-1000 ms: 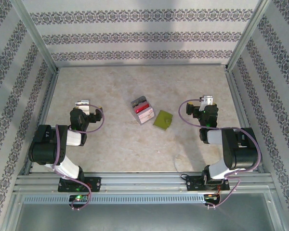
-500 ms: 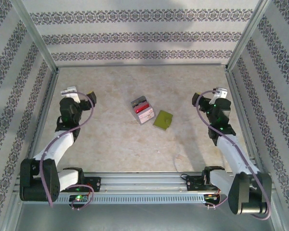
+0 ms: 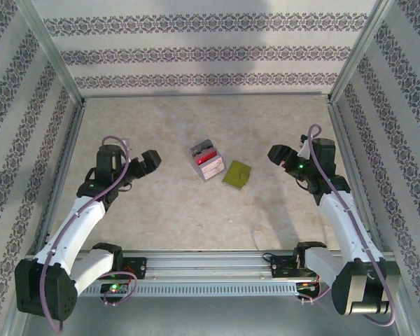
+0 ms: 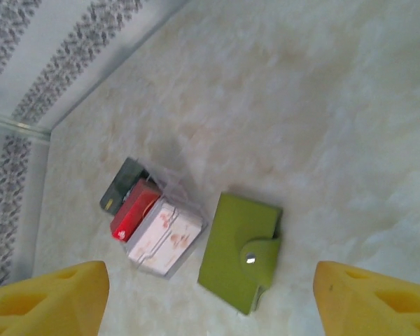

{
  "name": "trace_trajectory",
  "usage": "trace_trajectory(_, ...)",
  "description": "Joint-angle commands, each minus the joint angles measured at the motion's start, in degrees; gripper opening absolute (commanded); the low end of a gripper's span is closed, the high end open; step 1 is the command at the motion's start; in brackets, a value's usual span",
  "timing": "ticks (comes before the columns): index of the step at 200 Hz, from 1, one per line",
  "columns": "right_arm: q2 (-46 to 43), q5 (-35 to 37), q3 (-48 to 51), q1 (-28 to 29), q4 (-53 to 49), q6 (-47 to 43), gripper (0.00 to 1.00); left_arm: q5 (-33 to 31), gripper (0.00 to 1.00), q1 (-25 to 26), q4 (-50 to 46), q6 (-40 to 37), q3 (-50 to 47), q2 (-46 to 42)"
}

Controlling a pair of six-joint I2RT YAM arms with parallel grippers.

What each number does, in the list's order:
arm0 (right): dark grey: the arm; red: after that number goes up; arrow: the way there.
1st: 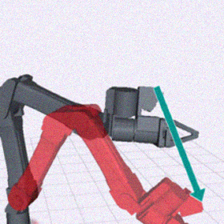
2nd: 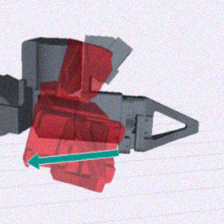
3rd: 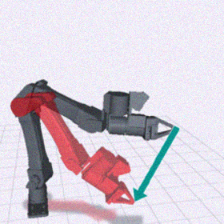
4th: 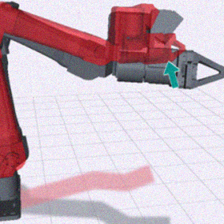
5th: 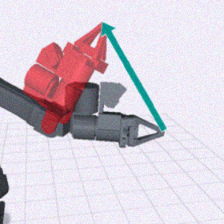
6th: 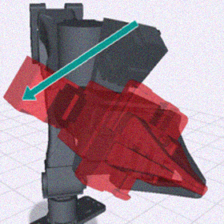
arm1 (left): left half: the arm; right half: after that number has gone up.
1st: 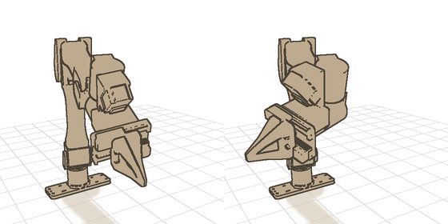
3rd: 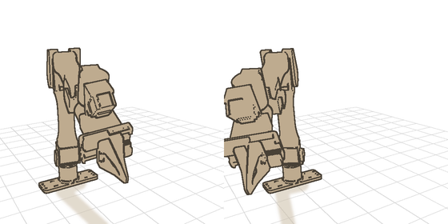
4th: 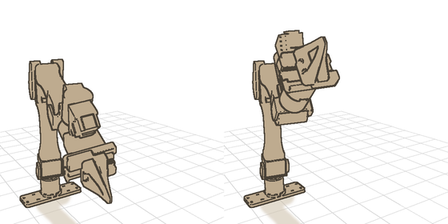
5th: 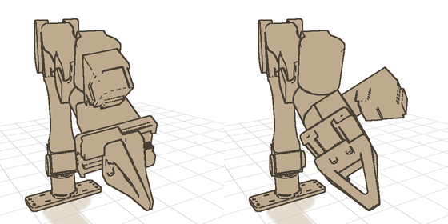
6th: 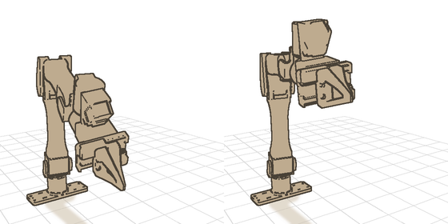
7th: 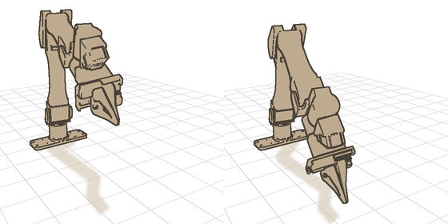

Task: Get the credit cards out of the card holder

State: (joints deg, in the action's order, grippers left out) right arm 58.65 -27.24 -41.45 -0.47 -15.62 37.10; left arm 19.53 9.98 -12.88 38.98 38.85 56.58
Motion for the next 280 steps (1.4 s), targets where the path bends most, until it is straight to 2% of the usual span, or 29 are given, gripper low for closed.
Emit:
trace_trajectory(1, 3.76, -4.71, 1.63, 1.87, -1.09, 4.32, 0.75, 1.22, 1.00, 6.52, 0.70, 8.12, -2.55, 1.91)
trace_trajectory(21, 8.19, -4.22, 1.90, 4.19, 0.55, 4.36, 0.72, 0.88, 0.96, 11.79, 7.05, 11.07, -3.61, 5.13)
trace_trajectory(38, 12.34, -3.77, 1.86, 6.05, 2.82, 4.97, 0.69, -1.79, 0.94, 15.12, 9.22, 11.16, -3.00, 7.97)
trace_trajectory(60, 17.91, -3.11, 1.40, 7.95, 6.09, 5.71, 0.64, -2.81, 0.90, 17.03, 12.19, 11.19, -2.45, 11.14)
trace_trajectory(87, 23.59, -2.07, 1.38, 8.36, 11.86, 6.49, 0.60, -2.62, 0.88, 17.50, 16.15, 12.60, -3.36, 13.28)
trace_trajectory(152, 38.56, -4.92, -6.45, 6.64, 16.45, 2.07, 0.43, -5.28, 0.87, 17.57, 12.04, 10.57, -2.91, 12.28)
trace_trajectory(209, 44.00, -7.17, -8.03, 6.60, 18.81, 1.83, 0.36, -6.34, 0.87, 17.55, 9.68, 9.23, -1.11, 12.71)
trace_trajectory(280, 47.21, -8.43, -5.33, 6.70, 22.35, 1.45, 0.31, -6.41, 0.87, 17.54, 9.33, 9.18, -0.54, 13.31)
